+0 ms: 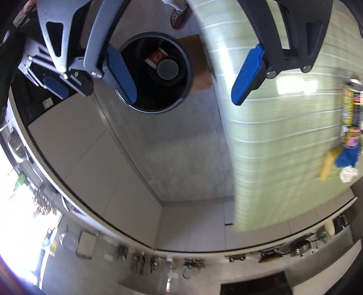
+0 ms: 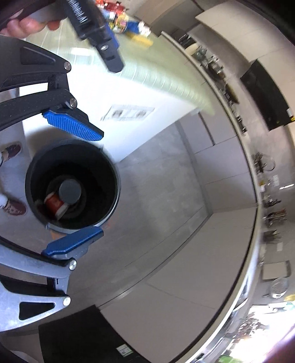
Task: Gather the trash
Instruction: 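Return both tools to the island toward the blue can and black spray can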
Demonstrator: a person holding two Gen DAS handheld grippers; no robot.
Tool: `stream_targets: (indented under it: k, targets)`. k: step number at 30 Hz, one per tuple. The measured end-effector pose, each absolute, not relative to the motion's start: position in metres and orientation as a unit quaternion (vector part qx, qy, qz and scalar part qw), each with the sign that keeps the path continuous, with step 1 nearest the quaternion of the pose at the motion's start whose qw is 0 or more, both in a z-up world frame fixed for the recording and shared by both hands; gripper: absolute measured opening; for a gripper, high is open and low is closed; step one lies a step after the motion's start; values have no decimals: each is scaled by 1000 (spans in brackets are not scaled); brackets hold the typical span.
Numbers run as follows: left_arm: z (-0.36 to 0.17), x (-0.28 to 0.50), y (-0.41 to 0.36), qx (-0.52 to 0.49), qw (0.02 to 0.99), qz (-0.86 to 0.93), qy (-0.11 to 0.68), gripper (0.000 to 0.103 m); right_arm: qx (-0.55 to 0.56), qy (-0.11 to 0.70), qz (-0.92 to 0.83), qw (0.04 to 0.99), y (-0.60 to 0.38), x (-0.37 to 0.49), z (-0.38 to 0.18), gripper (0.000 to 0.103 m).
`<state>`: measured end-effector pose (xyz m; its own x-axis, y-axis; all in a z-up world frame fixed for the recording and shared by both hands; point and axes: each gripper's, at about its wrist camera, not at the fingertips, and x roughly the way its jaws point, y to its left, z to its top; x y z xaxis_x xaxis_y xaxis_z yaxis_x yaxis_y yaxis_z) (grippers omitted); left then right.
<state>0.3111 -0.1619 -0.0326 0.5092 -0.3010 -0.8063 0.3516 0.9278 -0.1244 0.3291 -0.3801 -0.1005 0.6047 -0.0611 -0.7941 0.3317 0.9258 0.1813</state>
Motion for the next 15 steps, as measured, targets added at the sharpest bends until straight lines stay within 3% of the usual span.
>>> stream_targets:
  k: [5,15]
  targets:
    - [-13,311,-99,23,887,-151,436,87,149,413,-75,895,-315,345,-64,84]
    - [-9,326,61,-6,909,-55,414,91,130,399,-11,908,-168,382,-48,85]
